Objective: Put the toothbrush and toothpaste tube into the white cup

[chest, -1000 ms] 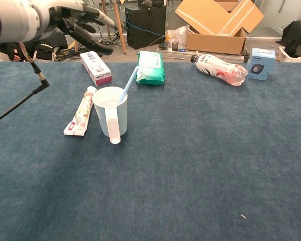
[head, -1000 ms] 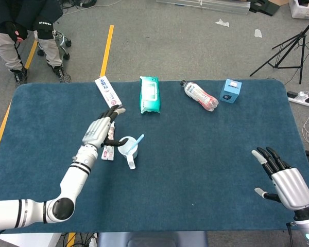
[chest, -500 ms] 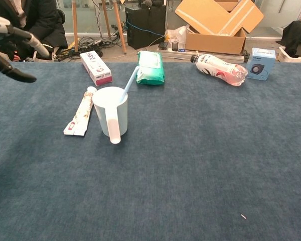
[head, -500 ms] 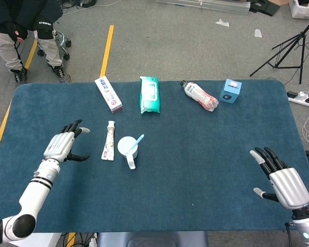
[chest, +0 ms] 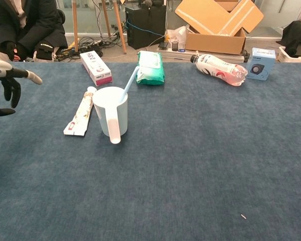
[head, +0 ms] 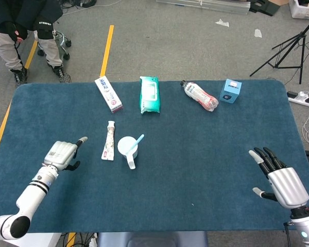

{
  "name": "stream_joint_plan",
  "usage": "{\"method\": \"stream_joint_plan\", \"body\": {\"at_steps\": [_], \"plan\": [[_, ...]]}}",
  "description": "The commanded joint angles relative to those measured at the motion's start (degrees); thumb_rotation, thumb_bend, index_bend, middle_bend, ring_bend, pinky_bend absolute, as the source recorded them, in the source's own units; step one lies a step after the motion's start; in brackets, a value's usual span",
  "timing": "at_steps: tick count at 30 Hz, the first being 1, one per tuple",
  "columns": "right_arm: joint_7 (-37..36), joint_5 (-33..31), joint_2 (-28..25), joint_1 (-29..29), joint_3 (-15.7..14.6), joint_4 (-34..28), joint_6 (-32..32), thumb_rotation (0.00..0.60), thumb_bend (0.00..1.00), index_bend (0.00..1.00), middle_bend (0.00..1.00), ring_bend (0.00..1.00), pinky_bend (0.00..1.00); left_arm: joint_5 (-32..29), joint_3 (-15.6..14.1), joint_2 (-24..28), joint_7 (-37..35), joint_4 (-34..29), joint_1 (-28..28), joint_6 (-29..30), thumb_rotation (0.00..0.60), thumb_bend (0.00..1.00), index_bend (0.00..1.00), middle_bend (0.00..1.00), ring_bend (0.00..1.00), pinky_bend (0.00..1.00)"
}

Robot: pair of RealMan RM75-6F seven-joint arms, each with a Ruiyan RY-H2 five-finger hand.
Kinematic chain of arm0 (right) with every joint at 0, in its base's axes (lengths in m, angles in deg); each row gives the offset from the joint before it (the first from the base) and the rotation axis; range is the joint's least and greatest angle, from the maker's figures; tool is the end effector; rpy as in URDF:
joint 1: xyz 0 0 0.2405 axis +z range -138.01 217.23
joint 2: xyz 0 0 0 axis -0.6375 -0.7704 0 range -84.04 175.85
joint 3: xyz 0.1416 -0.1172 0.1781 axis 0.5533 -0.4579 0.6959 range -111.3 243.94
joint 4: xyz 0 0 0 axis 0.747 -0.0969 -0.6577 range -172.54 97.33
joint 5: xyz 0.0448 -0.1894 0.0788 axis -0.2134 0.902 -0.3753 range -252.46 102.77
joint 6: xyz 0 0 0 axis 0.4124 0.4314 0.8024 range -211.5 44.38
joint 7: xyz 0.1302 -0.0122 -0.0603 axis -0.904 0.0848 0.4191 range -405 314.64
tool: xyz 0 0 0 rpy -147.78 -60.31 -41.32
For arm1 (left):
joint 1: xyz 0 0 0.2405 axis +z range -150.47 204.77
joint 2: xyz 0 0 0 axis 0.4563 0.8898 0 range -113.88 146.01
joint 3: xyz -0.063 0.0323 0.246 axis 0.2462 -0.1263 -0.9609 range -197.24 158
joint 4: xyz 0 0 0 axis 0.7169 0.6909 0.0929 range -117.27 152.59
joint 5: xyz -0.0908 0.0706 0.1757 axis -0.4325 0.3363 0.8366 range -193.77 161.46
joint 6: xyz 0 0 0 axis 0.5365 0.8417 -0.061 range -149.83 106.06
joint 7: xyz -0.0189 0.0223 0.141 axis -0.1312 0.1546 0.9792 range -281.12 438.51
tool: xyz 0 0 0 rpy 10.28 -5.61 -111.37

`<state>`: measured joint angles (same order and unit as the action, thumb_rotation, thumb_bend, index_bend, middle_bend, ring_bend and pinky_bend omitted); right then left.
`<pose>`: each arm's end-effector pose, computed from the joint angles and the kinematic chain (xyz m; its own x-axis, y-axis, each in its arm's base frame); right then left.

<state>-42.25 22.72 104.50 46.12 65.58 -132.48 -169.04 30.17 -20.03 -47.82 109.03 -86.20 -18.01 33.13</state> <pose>-0.2835 -0.1728 0.1658 0.5052 -0.0270 0.8626 -0.8425 -0.2320 0.4861 -0.2032 0.3223 0.0841 0.6251 0.3806 0.6814 0.7782 -0.2365 -0.5818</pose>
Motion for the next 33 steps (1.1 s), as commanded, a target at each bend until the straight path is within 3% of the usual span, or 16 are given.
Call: {"method": "stream_joint_plan", "body": {"at_steps": [1,6,10,23,33], "plan": [[-0.2,0.0,-0.1,0.0,0.0,0.0,0.0,0.6,0.0,0.04,0.11,0.06,0.42,0.2,-0.6,-2.0,2.3,1.5,-0.8,0.5,0.6,0.53,0.06,0.88,0.69,0.7],[-0.6,0.0,-0.3,0.0,0.0,0.1,0.0,0.6,0.0,0.04,0.11,0.06,0.42,3.4,-1.6,-3.1,4.4,2.9,-1.8,-1.2,0.6,0.71,0.06,0.99,0.76,0.74],[-0.8,-0.1,-0.4,0.1,0.0,0.0,0.0,0.6,0.0,0.04,0.11,0.06,0.42,8.4,-1.8,-4.7,3.8,4.4,-1.4,-0.5,0.6,0.8,0.04,1.0,0.79,0.75],[-1.1,0.0,-0.6,0.1,-0.1,0.0,0.1,0.6,0.0,0.04,0.11,0.06,0.42,13.6,-2.5,-8.4,4.2,6.1,-1.3,-2.5,0.6,0.83,0.03,1.0,0.8,0.75],[-1.5,0.2,-0.7,0.0,-0.2,0.1,-0.3,0.6,0.0,0.04,0.11,0.06,0.42,13.3,-1.5,-11.2,3.9,6.4,-1.8,-3.7,0.6,0.83,0.03,1.0,0.8,0.75]]}}
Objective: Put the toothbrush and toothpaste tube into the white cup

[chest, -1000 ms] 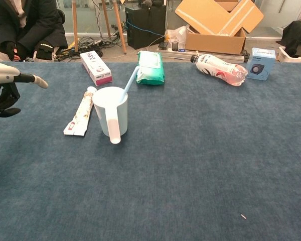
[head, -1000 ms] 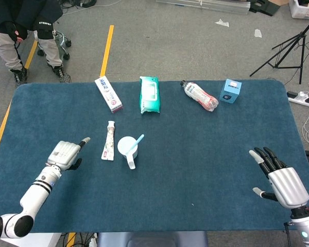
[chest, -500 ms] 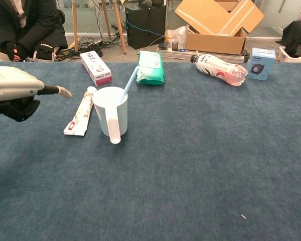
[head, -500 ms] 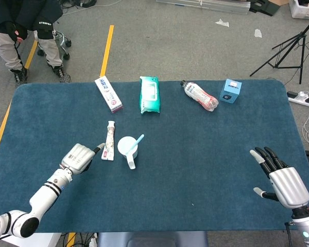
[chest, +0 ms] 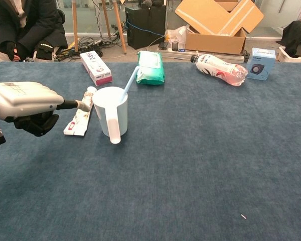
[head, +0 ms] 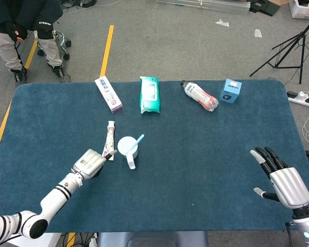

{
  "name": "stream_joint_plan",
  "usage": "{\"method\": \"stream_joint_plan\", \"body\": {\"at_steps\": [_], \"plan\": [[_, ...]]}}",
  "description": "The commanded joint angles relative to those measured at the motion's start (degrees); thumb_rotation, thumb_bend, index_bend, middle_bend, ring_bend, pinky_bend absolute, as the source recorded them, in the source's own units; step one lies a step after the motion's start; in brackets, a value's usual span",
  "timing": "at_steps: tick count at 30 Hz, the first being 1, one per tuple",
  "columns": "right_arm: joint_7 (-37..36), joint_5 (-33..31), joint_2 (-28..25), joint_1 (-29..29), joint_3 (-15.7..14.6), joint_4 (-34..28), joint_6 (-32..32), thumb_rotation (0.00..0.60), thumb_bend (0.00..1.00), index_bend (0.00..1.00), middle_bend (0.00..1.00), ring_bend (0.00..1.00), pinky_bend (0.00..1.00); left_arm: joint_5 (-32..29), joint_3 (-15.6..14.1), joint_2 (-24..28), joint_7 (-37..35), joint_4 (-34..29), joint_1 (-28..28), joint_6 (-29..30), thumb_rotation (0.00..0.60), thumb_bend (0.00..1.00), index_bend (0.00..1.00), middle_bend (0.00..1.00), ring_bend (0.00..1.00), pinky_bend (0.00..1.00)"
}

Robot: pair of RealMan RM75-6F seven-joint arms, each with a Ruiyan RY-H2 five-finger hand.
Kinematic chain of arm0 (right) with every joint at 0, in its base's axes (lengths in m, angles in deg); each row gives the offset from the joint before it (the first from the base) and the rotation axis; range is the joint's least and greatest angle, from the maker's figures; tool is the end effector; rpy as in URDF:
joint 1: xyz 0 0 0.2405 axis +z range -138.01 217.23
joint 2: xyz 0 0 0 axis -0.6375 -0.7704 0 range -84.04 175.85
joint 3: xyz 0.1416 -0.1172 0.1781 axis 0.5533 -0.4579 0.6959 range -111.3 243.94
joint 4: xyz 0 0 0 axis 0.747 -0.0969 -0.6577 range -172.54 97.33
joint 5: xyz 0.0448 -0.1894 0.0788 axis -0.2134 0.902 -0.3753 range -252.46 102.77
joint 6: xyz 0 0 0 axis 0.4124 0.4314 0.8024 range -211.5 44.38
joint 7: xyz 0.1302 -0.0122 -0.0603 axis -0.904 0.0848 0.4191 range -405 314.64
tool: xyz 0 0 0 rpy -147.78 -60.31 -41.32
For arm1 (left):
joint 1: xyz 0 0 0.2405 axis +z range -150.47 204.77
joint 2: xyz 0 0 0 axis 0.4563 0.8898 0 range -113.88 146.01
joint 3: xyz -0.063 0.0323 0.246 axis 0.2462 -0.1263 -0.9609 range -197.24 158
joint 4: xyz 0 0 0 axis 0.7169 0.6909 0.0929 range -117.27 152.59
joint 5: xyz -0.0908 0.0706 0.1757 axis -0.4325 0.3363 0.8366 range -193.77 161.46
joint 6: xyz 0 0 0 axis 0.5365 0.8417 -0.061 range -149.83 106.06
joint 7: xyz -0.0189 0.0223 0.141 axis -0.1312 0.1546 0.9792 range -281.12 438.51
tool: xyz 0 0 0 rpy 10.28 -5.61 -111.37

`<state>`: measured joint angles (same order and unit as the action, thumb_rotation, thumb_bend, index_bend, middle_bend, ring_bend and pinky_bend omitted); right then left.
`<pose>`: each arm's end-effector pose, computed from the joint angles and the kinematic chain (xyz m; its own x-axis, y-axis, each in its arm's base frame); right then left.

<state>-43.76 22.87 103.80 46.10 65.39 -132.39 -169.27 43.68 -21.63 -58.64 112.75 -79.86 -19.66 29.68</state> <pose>-0.2845 -0.1720 0.1696 0.4944 -0.0312 0.8687 -0.8489 -0.2325 0.4747 -0.1725 0.3105 0.0158 0.7549 0.2914 0.5875 0.6389 -0.5286 -0.5589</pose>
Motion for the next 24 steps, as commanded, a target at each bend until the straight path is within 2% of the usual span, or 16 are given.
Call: {"method": "stream_joint_plan", "body": {"at_steps": [1,24], "plan": [[-0.1,0.1,0.0,0.0,0.0,0.0,-0.1,0.6,0.0,0.04,0.11,0.06,0.42,-0.5,0.1,-0.7,0.4,0.2,-0.3,-0.4,0.6,0.83,0.03,1.0,0.8,0.75],[-0.1,0.3,0.0,-0.2,-0.1,0.2,-0.4,0.6,0.0,0.04,0.11,0.06,0.42,-4.7,1.1,-5.2,1.9,4.2,-2.0,-2.0,0.6,0.83,0.03,1.0,0.8,0.75]]}}
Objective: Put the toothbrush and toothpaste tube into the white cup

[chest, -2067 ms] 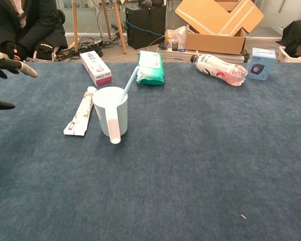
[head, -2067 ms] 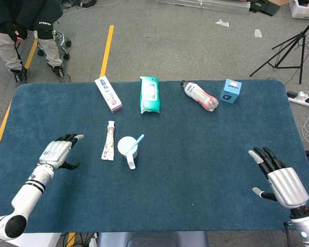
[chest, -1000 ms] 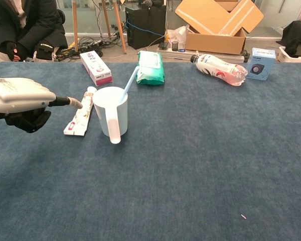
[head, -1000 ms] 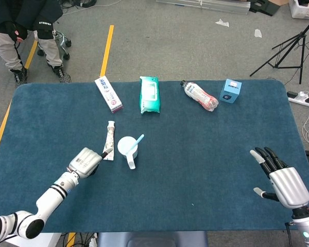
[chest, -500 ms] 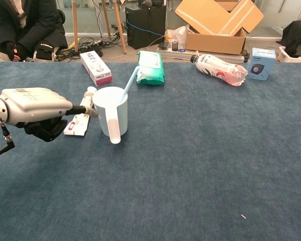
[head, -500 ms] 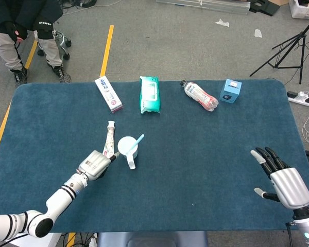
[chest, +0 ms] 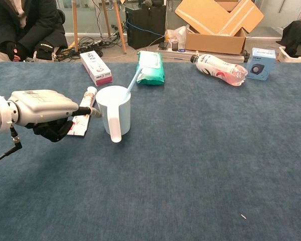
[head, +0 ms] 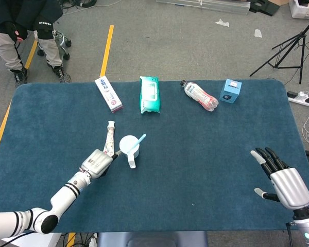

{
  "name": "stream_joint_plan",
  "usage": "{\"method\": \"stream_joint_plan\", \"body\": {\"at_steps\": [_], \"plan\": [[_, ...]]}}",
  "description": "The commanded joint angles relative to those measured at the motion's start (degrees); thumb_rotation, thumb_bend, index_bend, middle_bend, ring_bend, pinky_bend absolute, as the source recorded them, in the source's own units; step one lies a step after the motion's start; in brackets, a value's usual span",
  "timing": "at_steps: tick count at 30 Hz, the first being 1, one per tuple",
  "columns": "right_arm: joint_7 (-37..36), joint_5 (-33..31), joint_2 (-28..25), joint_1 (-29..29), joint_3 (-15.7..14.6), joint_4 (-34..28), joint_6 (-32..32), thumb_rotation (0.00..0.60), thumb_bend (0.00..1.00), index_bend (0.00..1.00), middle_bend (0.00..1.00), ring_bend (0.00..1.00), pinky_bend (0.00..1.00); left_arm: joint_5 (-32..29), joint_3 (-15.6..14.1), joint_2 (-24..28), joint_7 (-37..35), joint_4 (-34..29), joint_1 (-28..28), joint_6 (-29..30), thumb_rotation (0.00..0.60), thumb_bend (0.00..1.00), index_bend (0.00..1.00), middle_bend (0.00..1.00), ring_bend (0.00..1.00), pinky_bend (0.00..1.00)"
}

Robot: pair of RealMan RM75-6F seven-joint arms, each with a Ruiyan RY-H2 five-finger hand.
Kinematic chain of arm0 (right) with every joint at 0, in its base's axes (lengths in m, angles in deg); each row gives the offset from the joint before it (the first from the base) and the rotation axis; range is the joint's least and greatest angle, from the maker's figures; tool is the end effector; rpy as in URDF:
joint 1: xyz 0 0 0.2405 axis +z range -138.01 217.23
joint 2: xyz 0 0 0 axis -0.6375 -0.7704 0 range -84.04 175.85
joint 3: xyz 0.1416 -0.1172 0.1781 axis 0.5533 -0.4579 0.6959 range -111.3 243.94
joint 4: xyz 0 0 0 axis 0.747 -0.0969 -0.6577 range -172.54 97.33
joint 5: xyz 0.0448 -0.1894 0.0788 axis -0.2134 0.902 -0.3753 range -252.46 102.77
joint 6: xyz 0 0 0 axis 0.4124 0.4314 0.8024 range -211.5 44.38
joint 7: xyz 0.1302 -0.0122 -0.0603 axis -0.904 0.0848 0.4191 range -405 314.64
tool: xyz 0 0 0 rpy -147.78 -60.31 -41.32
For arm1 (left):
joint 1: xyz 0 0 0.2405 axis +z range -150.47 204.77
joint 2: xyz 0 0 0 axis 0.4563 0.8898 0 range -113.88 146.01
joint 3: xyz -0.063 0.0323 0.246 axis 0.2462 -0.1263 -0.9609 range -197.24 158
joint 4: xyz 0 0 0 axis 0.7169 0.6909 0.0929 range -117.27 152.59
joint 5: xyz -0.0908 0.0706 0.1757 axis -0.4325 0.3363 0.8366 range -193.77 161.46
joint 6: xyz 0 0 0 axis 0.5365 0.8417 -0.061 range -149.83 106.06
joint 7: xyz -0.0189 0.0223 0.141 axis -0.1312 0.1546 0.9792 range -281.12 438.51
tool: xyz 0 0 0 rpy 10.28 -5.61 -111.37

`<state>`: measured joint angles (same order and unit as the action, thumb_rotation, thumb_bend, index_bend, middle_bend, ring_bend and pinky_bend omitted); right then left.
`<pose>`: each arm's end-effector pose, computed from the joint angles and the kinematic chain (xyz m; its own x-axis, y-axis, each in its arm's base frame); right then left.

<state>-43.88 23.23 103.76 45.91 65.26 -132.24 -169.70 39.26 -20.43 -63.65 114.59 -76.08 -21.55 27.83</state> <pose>-0.2846 -0.1705 0.1703 0.4944 -0.0278 0.8688 -0.8479 -0.2353 0.4750 -0.1654 0.3187 -0.0090 0.7474 0.3203 0.5821 0.6513 -0.5260 -0.5469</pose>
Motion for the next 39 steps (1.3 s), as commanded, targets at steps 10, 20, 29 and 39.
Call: {"method": "stream_joint_plan", "body": {"at_steps": [10,20,29,39], "plan": [[0.1,0.0,0.0,0.0,0.0,0.0,0.1,0.6,0.0,0.04,0.11,0.06,0.42,-1.7,-0.6,-0.9,0.2,2.1,-0.1,-0.6,0.6,0.83,0.04,1.0,0.8,0.75],[0.1,0.0,0.0,0.0,0.0,0.0,0.0,0.6,0.0,0.04,0.11,0.06,0.42,-2.9,-1.2,-0.9,0.7,2.9,-0.1,-0.6,0.6,0.83,0.05,1.0,0.8,0.75],[0.0,0.0,0.0,0.0,0.0,0.0,0.0,0.6,0.0,0.04,0.11,0.06,0.42,-4.7,-1.9,-0.6,1.1,4.3,0.3,-0.6,0.6,0.84,0.05,1.0,0.8,0.75],[0.3,-0.1,0.1,0.0,0.0,0.0,0.2,0.6,0.0,0.04,0.11,0.06,0.42,-6.2,-2.4,-0.1,1.2,5.7,0.7,-0.7,0.6,0.84,0.06,1.0,0.8,0.75]]}}
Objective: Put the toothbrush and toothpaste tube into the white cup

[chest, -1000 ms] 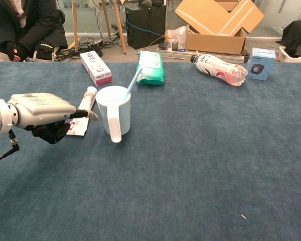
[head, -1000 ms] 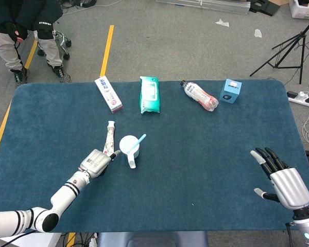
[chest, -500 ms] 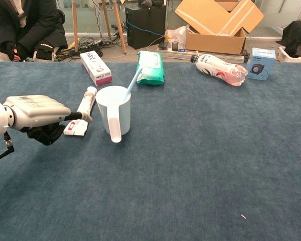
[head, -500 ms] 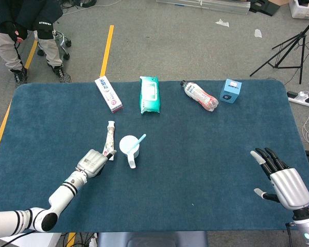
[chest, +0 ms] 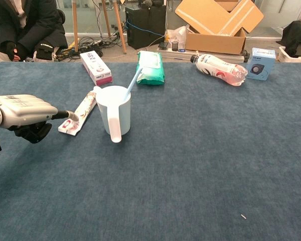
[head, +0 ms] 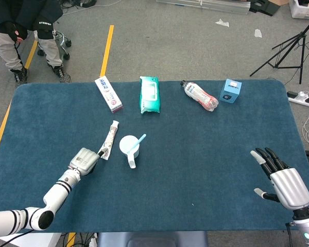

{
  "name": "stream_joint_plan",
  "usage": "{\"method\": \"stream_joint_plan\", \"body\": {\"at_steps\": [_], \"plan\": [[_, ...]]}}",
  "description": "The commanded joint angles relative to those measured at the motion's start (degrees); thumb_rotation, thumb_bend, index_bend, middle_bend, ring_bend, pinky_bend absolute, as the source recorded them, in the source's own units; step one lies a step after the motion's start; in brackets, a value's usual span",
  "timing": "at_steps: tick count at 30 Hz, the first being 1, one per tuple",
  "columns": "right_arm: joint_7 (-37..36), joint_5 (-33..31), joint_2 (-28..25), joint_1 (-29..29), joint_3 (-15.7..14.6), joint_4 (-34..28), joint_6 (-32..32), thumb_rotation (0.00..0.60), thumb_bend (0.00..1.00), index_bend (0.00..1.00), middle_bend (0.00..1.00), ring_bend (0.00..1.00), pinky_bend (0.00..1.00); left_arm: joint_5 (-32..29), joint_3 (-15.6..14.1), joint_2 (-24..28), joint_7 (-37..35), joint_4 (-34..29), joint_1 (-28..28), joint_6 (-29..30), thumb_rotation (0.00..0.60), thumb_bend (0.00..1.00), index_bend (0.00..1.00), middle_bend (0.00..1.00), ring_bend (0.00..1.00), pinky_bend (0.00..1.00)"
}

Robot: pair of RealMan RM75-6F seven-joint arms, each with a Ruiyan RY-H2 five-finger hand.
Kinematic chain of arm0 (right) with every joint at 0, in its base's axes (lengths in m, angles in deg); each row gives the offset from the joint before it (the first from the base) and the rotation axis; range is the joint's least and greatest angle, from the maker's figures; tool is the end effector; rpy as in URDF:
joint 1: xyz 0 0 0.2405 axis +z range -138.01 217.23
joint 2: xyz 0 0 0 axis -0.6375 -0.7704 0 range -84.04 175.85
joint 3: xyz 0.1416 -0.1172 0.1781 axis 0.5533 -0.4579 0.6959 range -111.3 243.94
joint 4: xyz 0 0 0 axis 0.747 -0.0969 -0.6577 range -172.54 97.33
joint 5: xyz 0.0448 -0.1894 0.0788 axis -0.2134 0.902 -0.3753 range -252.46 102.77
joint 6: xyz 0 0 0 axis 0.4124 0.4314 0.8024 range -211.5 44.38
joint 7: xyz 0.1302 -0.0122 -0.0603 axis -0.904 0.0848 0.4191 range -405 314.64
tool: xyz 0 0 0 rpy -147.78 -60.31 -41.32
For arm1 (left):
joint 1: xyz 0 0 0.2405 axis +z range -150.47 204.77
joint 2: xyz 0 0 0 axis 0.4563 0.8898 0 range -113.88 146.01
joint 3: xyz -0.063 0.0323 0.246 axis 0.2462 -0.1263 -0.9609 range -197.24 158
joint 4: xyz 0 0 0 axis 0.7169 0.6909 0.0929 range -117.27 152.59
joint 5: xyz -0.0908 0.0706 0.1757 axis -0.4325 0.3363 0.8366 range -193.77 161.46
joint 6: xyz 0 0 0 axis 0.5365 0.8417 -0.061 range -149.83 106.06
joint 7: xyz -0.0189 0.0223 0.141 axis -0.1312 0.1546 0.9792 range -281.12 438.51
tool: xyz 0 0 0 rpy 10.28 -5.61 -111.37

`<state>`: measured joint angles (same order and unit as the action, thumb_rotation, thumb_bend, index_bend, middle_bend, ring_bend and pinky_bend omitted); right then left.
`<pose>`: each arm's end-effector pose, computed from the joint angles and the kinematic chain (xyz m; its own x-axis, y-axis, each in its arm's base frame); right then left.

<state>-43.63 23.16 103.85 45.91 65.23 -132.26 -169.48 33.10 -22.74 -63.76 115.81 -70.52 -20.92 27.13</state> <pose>-0.2849 -0.1704 0.1693 0.4972 -0.0312 0.8671 -0.8470 -0.2344 0.4772 -0.2085 0.3306 -0.0013 0.7653 0.3773 0.5215 0.6435 -0.4261 -0.6359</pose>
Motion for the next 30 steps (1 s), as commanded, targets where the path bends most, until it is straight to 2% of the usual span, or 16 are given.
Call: {"method": "stream_joint_plan", "body": {"at_steps": [1,21,30], "plan": [[0.1,0.0,0.0,0.0,0.0,0.0,0.0,0.6,0.0,0.04,0.11,0.06,0.42,-0.1,-0.1,0.1,0.0,0.3,0.1,0.0,0.6,0.84,0.06,1.0,0.8,0.75],[0.1,0.0,0.0,0.0,0.0,-0.1,0.0,0.6,0.0,0.04,0.11,0.06,0.42,-4.6,0.0,-0.2,0.8,5.6,0.8,-0.1,0.6,0.84,0.06,1.0,0.8,0.75],[0.8,-0.1,0.2,0.2,-0.1,-0.2,0.5,0.6,0.0,0.04,0.11,0.06,0.42,-0.7,2.2,4.5,-5.1,0.1,3.3,3.8,0.6,0.83,0.07,0.98,0.75,0.72]]}}
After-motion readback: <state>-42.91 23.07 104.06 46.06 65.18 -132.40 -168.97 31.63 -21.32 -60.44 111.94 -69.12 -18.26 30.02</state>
